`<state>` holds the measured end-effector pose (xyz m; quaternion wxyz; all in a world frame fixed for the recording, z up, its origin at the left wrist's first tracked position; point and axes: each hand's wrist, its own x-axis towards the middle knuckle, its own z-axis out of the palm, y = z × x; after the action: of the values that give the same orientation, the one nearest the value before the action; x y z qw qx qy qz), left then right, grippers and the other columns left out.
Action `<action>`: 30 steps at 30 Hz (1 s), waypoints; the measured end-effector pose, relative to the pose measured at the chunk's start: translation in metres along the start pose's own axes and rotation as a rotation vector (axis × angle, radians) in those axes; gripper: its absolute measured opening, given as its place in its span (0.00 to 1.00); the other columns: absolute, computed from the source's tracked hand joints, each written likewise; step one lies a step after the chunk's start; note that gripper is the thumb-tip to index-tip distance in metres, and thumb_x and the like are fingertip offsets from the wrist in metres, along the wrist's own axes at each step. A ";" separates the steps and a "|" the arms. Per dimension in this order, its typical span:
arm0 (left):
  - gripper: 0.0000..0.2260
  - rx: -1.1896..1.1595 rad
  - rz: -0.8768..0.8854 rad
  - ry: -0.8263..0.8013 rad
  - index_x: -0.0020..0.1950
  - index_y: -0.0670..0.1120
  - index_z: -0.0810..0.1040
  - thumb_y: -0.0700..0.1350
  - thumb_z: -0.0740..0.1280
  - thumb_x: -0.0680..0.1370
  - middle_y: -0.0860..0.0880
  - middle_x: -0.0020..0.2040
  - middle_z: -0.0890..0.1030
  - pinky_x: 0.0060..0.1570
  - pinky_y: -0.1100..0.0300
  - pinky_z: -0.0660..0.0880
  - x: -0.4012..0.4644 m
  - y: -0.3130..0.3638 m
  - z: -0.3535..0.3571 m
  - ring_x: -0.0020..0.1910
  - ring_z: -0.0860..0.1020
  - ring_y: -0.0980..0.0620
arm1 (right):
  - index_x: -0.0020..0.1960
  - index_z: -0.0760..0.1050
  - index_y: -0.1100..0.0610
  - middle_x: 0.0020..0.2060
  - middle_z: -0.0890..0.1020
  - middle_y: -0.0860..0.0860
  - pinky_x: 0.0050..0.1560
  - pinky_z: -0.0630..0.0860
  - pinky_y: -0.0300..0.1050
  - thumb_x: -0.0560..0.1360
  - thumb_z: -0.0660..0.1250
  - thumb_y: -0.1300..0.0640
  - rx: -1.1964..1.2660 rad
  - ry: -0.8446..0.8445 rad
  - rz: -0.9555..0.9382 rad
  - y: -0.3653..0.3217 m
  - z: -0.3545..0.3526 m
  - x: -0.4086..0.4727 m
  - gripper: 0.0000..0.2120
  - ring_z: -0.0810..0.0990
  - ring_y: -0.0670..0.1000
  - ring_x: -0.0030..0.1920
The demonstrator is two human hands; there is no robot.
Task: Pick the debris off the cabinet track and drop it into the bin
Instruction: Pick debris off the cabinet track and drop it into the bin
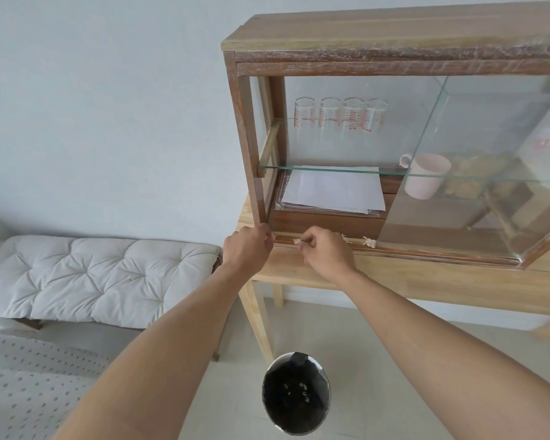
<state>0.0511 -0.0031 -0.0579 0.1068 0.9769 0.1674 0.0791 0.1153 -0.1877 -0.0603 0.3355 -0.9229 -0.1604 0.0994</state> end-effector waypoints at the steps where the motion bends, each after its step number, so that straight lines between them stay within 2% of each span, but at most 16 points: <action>1: 0.10 -0.008 0.007 -0.002 0.61 0.51 0.81 0.51 0.62 0.85 0.47 0.47 0.88 0.49 0.46 0.81 -0.004 0.000 -0.001 0.47 0.84 0.39 | 0.54 0.85 0.49 0.43 0.90 0.49 0.51 0.83 0.51 0.82 0.71 0.44 0.011 -0.002 0.001 0.002 0.000 -0.004 0.10 0.88 0.55 0.49; 4: 0.11 -0.015 0.019 -0.003 0.60 0.53 0.81 0.52 0.61 0.85 0.47 0.47 0.87 0.49 0.46 0.81 -0.019 -0.003 -0.004 0.48 0.84 0.39 | 0.54 0.84 0.48 0.43 0.90 0.48 0.45 0.78 0.48 0.82 0.71 0.43 0.044 0.005 0.016 0.006 0.000 -0.018 0.10 0.87 0.55 0.47; 7: 0.10 -0.039 0.018 -0.012 0.59 0.53 0.81 0.52 0.61 0.85 0.47 0.47 0.87 0.49 0.46 0.81 -0.037 -0.006 -0.007 0.48 0.84 0.39 | 0.53 0.83 0.48 0.38 0.87 0.46 0.41 0.74 0.47 0.82 0.70 0.42 0.070 0.008 0.023 0.007 0.002 -0.037 0.10 0.86 0.52 0.43; 14: 0.11 -0.071 0.032 -0.058 0.61 0.54 0.81 0.55 0.61 0.86 0.47 0.48 0.87 0.47 0.48 0.80 -0.088 -0.011 -0.005 0.49 0.84 0.40 | 0.50 0.82 0.46 0.32 0.87 0.45 0.37 0.73 0.45 0.82 0.70 0.43 0.144 -0.006 0.012 0.014 0.009 -0.090 0.07 0.83 0.47 0.35; 19: 0.10 -0.113 0.035 -0.130 0.59 0.52 0.82 0.52 0.62 0.85 0.48 0.46 0.88 0.48 0.46 0.82 -0.121 -0.017 0.011 0.47 0.85 0.41 | 0.52 0.82 0.47 0.33 0.88 0.47 0.39 0.77 0.47 0.82 0.70 0.44 0.141 -0.060 0.040 0.031 0.027 -0.124 0.07 0.85 0.50 0.36; 22: 0.10 -0.118 0.012 -0.183 0.57 0.53 0.82 0.52 0.63 0.84 0.50 0.44 0.88 0.46 0.48 0.81 -0.141 -0.021 0.032 0.46 0.85 0.43 | 0.52 0.82 0.47 0.32 0.87 0.46 0.38 0.76 0.46 0.82 0.70 0.43 0.105 -0.111 0.079 0.049 0.046 -0.139 0.09 0.83 0.49 0.35; 25: 0.11 -0.085 0.015 -0.229 0.59 0.53 0.83 0.52 0.62 0.84 0.51 0.47 0.88 0.40 0.53 0.75 -0.159 -0.023 0.057 0.47 0.84 0.43 | 0.51 0.83 0.47 0.33 0.86 0.45 0.40 0.74 0.45 0.81 0.71 0.40 0.081 -0.163 0.137 0.074 0.066 -0.152 0.11 0.81 0.46 0.35; 27: 0.11 -0.078 0.004 -0.269 0.60 0.53 0.83 0.52 0.62 0.84 0.49 0.51 0.88 0.40 0.54 0.74 -0.168 -0.023 0.073 0.48 0.85 0.42 | 0.51 0.83 0.47 0.35 0.86 0.44 0.41 0.73 0.45 0.80 0.71 0.38 0.074 -0.192 0.183 0.091 0.079 -0.160 0.12 0.82 0.46 0.37; 30: 0.10 -0.067 -0.014 -0.332 0.60 0.52 0.82 0.51 0.63 0.85 0.49 0.55 0.88 0.42 0.55 0.75 -0.179 -0.020 0.097 0.52 0.86 0.42 | 0.49 0.83 0.45 0.31 0.86 0.43 0.37 0.72 0.42 0.79 0.71 0.36 0.051 -0.236 0.226 0.112 0.094 -0.168 0.13 0.83 0.40 0.36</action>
<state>-0.1038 -0.0641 -0.1770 0.1661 0.9713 0.1515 -0.0784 -0.0427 -0.2748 -0.1915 0.3241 -0.9083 -0.0913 0.2481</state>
